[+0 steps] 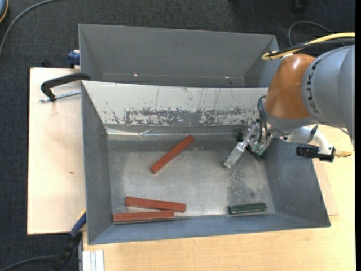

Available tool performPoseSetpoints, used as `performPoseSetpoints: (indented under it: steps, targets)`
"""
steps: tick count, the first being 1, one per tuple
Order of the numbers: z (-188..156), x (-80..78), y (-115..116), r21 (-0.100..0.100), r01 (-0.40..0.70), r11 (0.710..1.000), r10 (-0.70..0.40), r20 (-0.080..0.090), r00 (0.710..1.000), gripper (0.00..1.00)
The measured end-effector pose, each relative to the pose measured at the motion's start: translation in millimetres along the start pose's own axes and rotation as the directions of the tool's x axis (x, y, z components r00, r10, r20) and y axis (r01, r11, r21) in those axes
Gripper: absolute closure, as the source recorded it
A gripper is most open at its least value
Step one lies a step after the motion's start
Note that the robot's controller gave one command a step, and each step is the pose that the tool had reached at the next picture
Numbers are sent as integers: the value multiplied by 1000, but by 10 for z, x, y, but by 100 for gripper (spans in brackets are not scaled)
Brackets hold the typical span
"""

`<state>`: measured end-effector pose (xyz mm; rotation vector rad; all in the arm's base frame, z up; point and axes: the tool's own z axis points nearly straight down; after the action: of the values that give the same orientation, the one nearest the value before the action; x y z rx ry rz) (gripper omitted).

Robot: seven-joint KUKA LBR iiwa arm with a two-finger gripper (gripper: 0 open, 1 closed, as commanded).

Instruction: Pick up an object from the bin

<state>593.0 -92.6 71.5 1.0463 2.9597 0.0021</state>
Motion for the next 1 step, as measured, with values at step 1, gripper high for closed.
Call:
performPoseSetpoints:
  steps: [1]
  targets:
    - [-3,-190,-79,-4,-260,966,260,-1,966,0]
